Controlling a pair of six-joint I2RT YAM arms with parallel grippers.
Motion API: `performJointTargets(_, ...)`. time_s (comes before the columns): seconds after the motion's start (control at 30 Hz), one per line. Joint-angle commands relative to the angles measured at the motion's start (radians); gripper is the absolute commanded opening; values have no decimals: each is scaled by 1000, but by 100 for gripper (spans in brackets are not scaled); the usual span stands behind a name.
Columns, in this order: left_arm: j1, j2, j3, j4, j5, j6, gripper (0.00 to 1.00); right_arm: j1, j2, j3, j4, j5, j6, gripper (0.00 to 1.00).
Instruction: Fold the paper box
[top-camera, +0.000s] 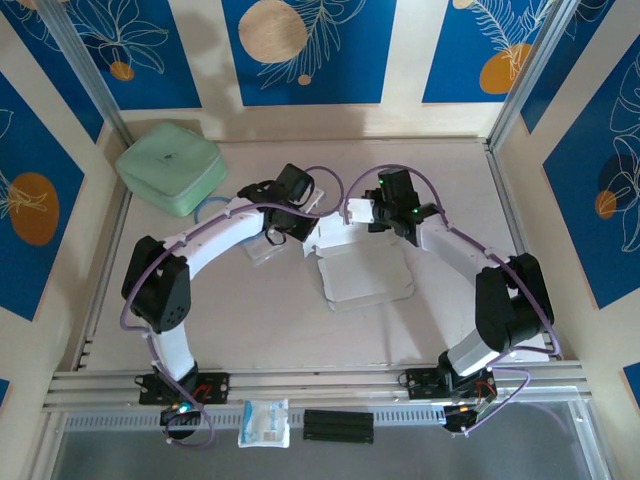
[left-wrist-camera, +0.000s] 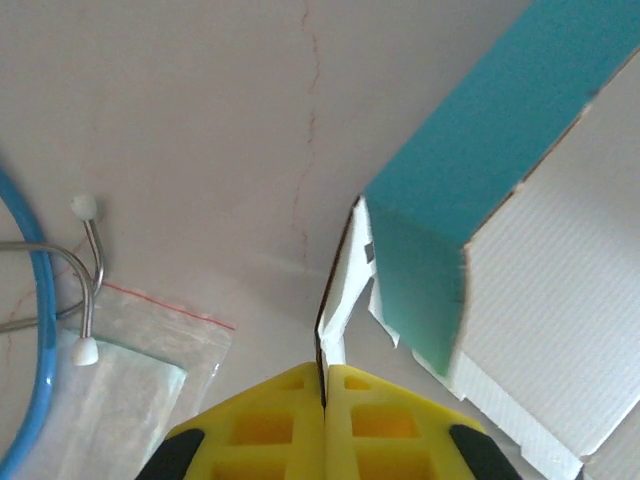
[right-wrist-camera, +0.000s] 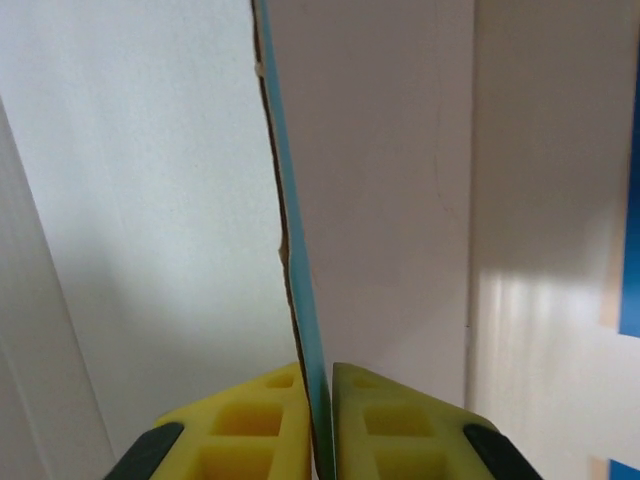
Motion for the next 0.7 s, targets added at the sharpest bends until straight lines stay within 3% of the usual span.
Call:
performJointTargets(0.0,0,-20,56,3,57,-176,0,47,-4,-50,195,134,-34,12)
performJointTargets(0.27,29,18,93,47,167,-406,9,95,13,-105,331,210,-24,12)
performJointTargets(0.5,31,8,-14,203,268,-484,20,112,16,-167,392,227,5,12)
performJointTargets(0.67,31,-59,-148,288,268,-444,26,112,11,-244,464,243,-43,12)
